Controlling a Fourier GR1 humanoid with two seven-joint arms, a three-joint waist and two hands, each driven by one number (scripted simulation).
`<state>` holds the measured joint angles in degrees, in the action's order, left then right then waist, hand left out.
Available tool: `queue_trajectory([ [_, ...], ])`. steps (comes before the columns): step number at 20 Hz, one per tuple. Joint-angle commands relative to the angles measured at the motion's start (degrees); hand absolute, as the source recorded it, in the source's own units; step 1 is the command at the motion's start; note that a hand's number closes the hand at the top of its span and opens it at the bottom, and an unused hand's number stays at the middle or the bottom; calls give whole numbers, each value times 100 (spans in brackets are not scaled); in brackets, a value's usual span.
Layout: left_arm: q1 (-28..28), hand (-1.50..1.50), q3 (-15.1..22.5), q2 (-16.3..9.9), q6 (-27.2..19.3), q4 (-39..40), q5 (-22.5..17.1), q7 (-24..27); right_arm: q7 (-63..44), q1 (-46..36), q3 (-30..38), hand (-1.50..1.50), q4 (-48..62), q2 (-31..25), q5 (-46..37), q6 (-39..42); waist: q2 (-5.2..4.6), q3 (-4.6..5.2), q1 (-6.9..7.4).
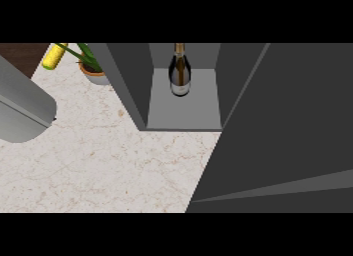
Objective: Pick up the wine, place it into the cabinet and close the cabinet
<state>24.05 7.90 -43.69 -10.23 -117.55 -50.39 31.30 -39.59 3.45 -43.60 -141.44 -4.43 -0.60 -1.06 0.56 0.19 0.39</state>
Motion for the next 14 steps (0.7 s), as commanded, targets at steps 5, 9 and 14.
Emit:
queue_trajectory([
  [5, 145, -150, -480, -131, 496, -33, -330, -158, -225, -1432, -1270, 150, 448, 425, -823, -1139, 5, 3, 94],
  [9, -353, -150, -524, -160, 496, 171, -508, -535, -393, -2330, -1183, 150, 785, 417, -931, -1668, -34, 1, 26],
  [14, -341, -150, -341, 116, 540, 188, -447, -516, -262, -3157, -922, 150, 1538, 400, -533, -2229, -66, 1, 119],
])
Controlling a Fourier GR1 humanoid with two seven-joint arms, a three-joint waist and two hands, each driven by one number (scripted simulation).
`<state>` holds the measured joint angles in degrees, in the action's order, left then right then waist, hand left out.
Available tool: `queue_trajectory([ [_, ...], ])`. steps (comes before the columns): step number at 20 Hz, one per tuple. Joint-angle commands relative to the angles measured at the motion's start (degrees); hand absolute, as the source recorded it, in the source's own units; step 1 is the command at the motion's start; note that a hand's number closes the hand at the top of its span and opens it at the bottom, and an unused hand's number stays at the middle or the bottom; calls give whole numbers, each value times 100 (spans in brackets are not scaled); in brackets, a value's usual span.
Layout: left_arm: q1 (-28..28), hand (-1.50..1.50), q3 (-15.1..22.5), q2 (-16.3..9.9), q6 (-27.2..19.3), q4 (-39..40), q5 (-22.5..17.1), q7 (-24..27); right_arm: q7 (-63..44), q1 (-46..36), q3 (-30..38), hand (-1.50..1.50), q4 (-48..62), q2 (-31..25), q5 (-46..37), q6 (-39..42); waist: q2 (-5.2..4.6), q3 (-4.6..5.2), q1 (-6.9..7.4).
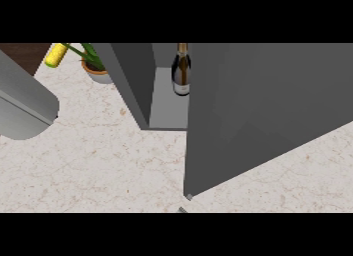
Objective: Pick up the wine, place it into the cabinet and close the cabinet
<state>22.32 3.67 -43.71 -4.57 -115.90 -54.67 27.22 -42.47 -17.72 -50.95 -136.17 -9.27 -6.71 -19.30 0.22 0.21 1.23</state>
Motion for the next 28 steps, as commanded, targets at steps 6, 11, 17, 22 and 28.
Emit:
queue_trajectory([
  [6, -205, -150, 85, 157, 239, 221, 13, -155, -122, -2158, 426, 150, 1441, 880, 832, -838, -44, 7, 149],
  [11, -375, -150, 134, 293, -326, -210, 119, -398, 120, -3549, 949, 150, 2626, 908, 1552, -1429, -36, -7, 170],
  [17, -622, -150, -51, 373, -228, 97, 95, -560, 992, -4744, 1557, 150, 4305, 923, 2283, -1310, -47, -13, 103],
  [22, -713, -150, -183, 475, -159, 246, 54, -589, 936, -5491, 2181, 150, 5362, 821, 1763, -473, -39, -13, -10],
  [28, -538, -150, 202, 857, -189, 224, 706, -414, 2082, -5139, 2633, 150, 6524, 925, 1921, -89, -48, -16, 8],
])
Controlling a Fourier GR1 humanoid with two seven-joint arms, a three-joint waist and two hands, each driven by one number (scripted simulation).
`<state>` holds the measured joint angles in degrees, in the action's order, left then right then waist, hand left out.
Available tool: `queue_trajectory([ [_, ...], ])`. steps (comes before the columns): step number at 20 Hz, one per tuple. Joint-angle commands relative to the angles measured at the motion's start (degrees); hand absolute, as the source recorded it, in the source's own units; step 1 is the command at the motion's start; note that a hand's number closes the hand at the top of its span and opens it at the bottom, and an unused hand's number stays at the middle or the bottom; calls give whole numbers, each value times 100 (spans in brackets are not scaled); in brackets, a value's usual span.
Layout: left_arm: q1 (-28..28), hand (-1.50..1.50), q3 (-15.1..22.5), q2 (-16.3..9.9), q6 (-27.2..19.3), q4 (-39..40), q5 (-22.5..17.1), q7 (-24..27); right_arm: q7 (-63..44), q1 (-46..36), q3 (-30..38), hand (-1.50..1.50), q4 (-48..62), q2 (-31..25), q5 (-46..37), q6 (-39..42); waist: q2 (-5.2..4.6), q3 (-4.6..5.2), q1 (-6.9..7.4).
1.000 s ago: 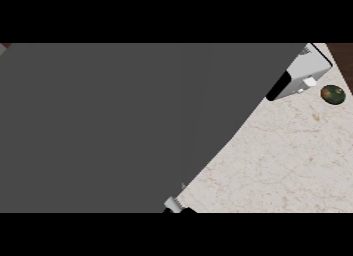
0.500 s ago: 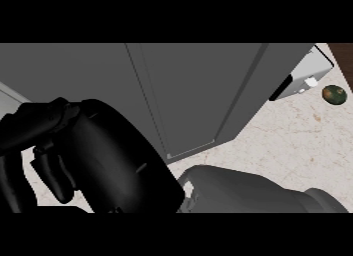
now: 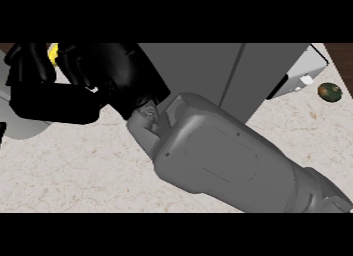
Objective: Pick up the wine, place it into the cabinet and close the cabinet
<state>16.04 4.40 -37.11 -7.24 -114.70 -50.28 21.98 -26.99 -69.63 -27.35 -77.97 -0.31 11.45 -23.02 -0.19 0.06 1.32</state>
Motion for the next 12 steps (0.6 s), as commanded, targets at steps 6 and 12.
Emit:
queue_trajectory([
  [6, -97, -150, -211, 143, 258, 213, 90, -138, 912, -549, 1028, 150, 1869, -97, 268, 940, -17, 0, 46],
  [12, -146, -150, -96, 244, 138, 84, 263, -233, 1501, -41, 1078, 150, 1925, -557, 186, 1307, -34, -3, 5],
])
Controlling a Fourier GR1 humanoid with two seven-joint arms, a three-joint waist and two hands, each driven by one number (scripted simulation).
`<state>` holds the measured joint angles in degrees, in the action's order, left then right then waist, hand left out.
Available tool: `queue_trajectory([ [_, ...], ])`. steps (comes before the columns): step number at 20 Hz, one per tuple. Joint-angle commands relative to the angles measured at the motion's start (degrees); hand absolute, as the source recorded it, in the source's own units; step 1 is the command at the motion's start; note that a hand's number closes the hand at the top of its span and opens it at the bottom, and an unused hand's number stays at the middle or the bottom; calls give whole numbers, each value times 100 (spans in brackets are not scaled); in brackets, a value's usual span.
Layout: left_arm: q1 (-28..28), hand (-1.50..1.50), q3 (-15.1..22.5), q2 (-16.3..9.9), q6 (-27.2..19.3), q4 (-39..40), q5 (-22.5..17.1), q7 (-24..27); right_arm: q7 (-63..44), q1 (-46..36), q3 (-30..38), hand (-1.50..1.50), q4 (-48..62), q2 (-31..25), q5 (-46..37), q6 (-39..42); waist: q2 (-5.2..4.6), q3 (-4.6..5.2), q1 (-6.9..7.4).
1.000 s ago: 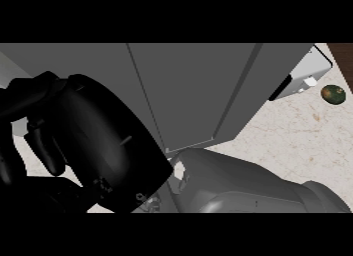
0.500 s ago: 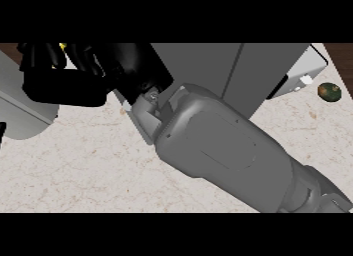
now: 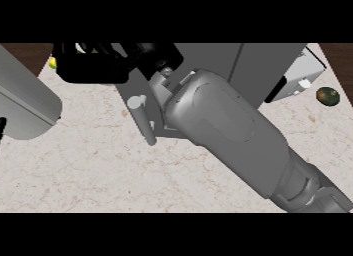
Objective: Pick up the wine, place it into the cabinet and close the cabinet
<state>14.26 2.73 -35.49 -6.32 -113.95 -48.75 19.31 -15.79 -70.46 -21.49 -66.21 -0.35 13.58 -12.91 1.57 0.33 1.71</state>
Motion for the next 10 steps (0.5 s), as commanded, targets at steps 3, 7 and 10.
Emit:
queue_trajectory([
  [3, -211, -150, -106, -44, 8, 190, 7, -149, 495, 35, 356, 150, 996, -528, -261, 193, -230, -27, -50],
  [7, -201, -150, 102, 158, -189, 36, 215, -78, 796, 296, 137, 150, 1066, -465, -528, 60, -219, -29, -45],
  [10, -257, -150, 89, 139, -248, -75, 117, -244, 647, 157, 286, 150, 1064, -628, -432, 228, -211, -30, -48],
])
